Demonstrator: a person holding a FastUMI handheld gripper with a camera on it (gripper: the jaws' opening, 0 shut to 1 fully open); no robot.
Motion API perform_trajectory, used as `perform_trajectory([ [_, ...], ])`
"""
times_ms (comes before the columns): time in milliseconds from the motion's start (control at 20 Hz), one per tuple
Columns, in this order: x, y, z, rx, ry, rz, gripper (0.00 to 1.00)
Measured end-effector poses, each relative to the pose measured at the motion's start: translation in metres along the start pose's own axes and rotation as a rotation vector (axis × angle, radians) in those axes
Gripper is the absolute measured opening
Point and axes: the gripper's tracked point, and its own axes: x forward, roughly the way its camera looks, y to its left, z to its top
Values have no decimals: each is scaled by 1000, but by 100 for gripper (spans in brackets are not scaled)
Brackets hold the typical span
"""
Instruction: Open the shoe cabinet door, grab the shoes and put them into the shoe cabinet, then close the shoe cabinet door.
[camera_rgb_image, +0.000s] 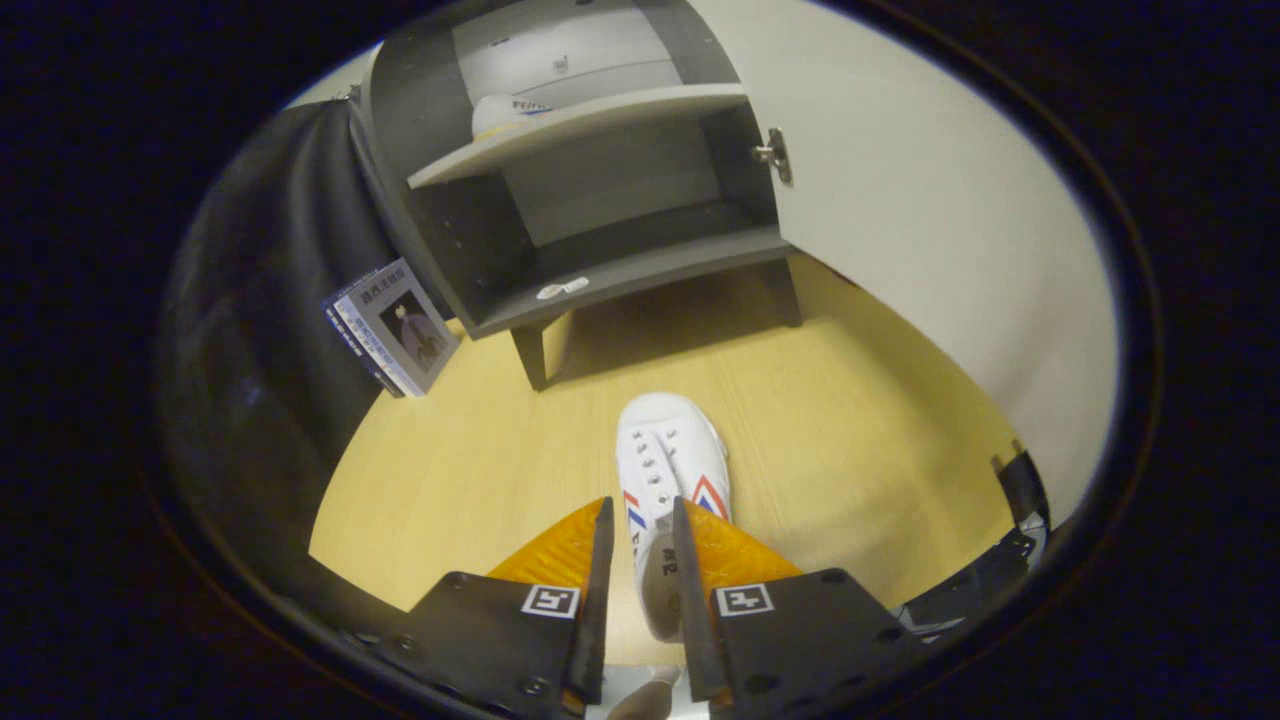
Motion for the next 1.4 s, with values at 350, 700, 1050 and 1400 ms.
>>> perform_trajectory([
  [350,33,-3,-23,47,60,26,35],
  [700,44,-2,-21,100,48,48,34],
  [1050,49,-6,-25,175,74,51,35],
  [1400,47,-4,-26,239,103,37,34],
])
